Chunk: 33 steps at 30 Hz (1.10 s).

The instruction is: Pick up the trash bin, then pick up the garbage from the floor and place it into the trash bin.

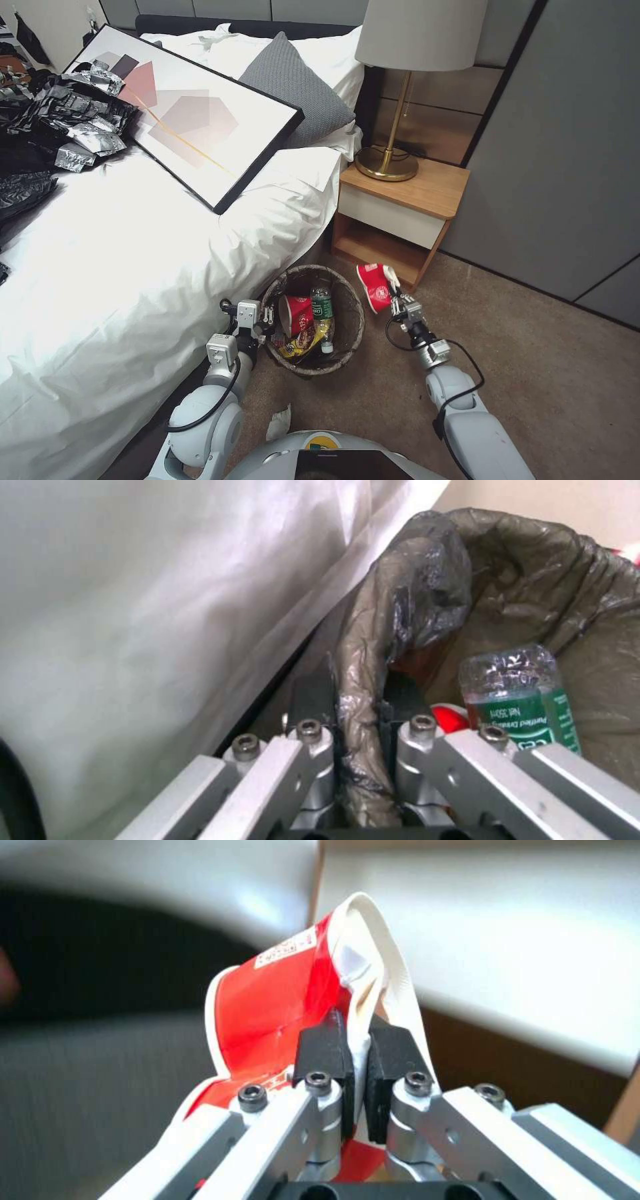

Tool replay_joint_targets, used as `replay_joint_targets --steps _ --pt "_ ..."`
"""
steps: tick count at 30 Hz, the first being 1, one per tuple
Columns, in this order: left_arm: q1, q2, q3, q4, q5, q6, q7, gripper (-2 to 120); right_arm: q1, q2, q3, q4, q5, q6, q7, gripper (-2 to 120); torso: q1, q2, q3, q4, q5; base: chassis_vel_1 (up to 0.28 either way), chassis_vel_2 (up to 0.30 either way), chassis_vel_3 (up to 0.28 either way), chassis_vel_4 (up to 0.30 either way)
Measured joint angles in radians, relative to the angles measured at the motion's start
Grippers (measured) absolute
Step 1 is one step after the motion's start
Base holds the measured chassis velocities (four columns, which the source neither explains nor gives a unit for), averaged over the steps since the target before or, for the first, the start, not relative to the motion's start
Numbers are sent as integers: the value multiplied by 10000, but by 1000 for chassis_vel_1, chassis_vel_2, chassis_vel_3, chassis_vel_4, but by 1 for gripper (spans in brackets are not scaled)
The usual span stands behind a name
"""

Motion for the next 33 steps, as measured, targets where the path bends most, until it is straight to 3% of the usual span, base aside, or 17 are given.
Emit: replay_joint_targets --steps 2,3,6,9,11,13,18,24,33 --pt "-4 3 18 30 -1 -1 -5 6 -506 -22 50 1560 620 215 -247 3 0 0 0 2 -2 0 0 0 0" --pt "-4 3 18 30 -1 -1 -5 6 -506 -22 50 1560 620 215 -247 3 0 0 0 2 -2 0 0 0 0" --pt "0 -4 42 42 0 -2 -11 6 -980 -14 -34 3432 1256 455 -933 3 0 0 0 1 -4 0 0 0 0" --pt "5 -6 45 42 1 -2 -13 6 -1081 -1 -111 3878 1350 468 -1126 3 0 0 0 2 -1 0 0 0 0" --pt "12 -7 52 37 8 2 -17 6 -1349 12 -524 5127 1455 364 -1643 3 0 0 0 2 -2 0 0 0 0" --pt "12 -5 51 37 9 3 -18 6 -1484 -36 -810 5485 1403 246 -1768 3 0 0 0 2 -3 0 0 0 0" --pt "-12 -31 89 56 17 3 -18 6 -1793 -107 -1468 5439 833 279 -1924 3 0 0 0 2 -1 0 0 0 0" --pt "-23 -104 114 56 42 4 -18 6 -1950 -5 -2062 4523 248 580 -1955 3 0 0 0 2 -1 0 0 0 0" --pt "-4 -86 65 -41 37 8 -16 6 -1912 53 -2055 3788 62 809 -1952 3 0 0 0 2 -1 0 0 0 0"
